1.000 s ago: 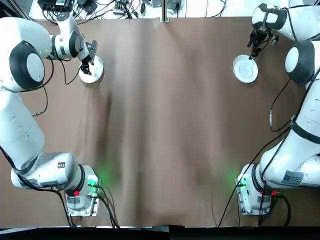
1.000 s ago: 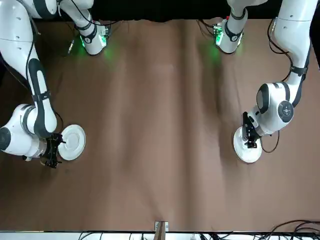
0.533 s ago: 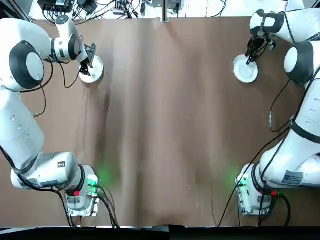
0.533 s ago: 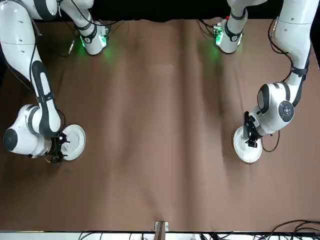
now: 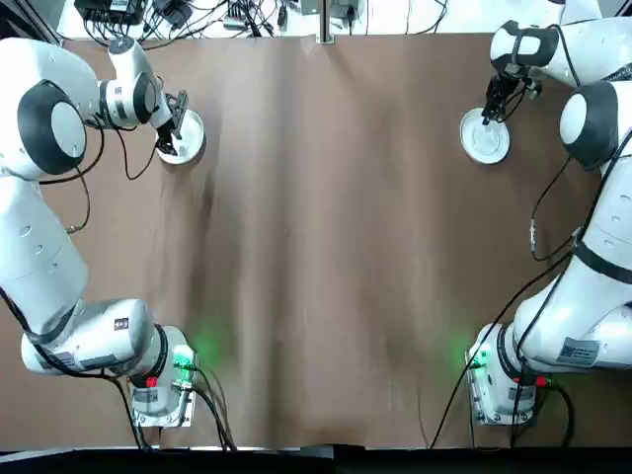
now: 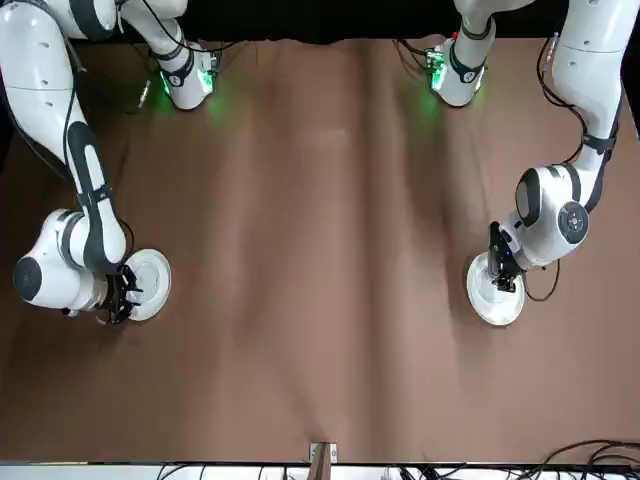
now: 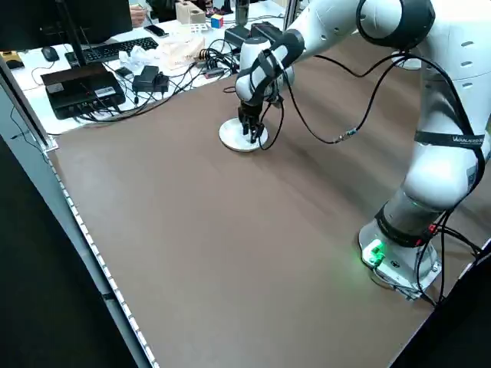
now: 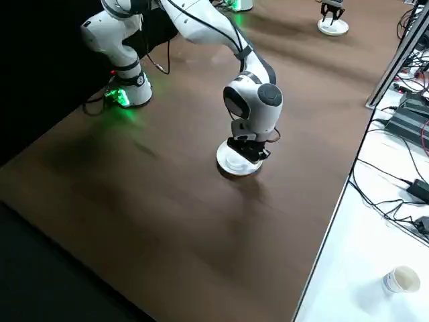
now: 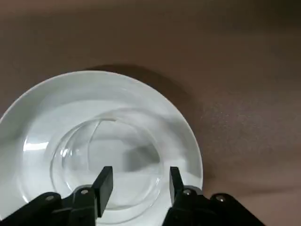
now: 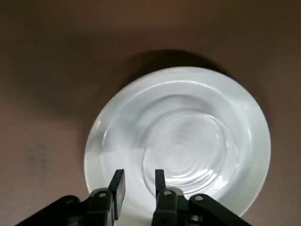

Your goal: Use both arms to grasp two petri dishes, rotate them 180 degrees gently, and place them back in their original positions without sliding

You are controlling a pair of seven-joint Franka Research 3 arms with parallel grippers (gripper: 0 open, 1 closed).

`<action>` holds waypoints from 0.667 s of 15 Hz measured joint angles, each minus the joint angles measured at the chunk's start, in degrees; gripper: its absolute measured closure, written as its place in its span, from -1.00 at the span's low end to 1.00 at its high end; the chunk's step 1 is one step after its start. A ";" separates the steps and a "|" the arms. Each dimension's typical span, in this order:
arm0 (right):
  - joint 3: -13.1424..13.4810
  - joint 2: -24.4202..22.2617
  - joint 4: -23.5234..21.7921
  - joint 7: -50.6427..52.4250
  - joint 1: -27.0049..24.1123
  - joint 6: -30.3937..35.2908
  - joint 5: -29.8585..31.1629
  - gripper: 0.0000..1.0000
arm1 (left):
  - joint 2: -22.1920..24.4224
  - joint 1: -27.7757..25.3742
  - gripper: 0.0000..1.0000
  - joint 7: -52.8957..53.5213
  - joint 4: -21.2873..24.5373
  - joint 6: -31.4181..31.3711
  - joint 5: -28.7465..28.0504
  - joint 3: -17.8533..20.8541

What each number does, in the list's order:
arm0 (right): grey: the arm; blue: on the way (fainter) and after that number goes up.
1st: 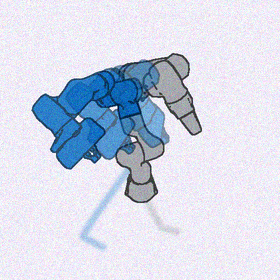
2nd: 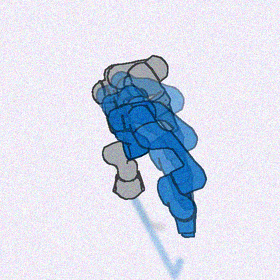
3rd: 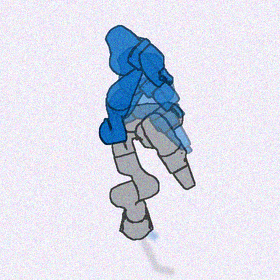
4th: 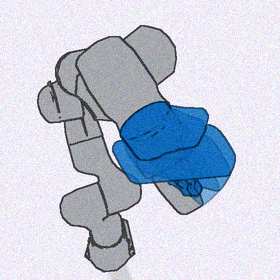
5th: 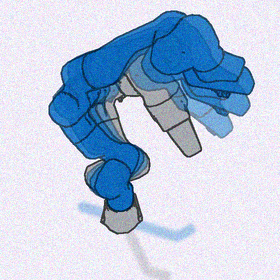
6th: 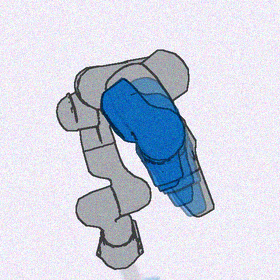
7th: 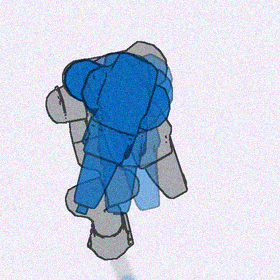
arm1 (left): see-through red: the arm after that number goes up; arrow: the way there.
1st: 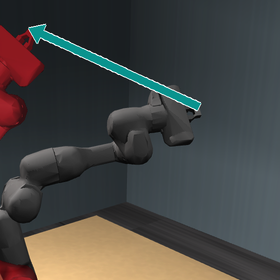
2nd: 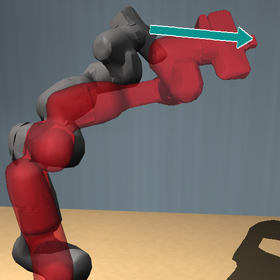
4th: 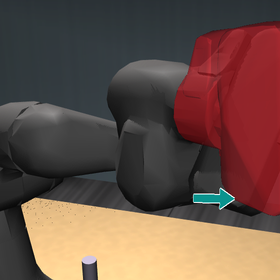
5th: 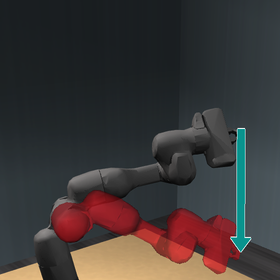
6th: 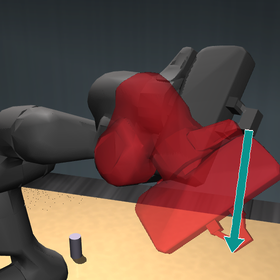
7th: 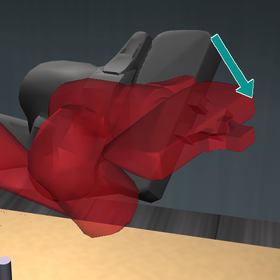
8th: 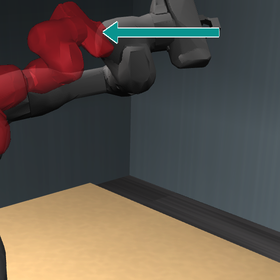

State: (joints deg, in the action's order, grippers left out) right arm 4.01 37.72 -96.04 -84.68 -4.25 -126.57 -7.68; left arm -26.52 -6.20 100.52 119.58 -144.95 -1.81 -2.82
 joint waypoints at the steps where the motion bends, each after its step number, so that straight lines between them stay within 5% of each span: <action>1: 0.02 0.00 -0.01 0.00 0.00 -0.56 0.00 0.33 | 0.00 0.00 -0.14 0.00 0.11 0.00 0.00 0.00; 10: 0.07 0.42 -0.90 0.01 -0.01 -1.98 0.01 0.32 | 0.00 0.00 -0.14 0.00 3.00 -4.01 0.00 0.00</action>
State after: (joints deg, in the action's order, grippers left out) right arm 4.08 38.15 -96.94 -84.67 -4.25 -128.55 -7.66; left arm -26.52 -6.20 100.52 122.58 -148.96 -1.81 -2.82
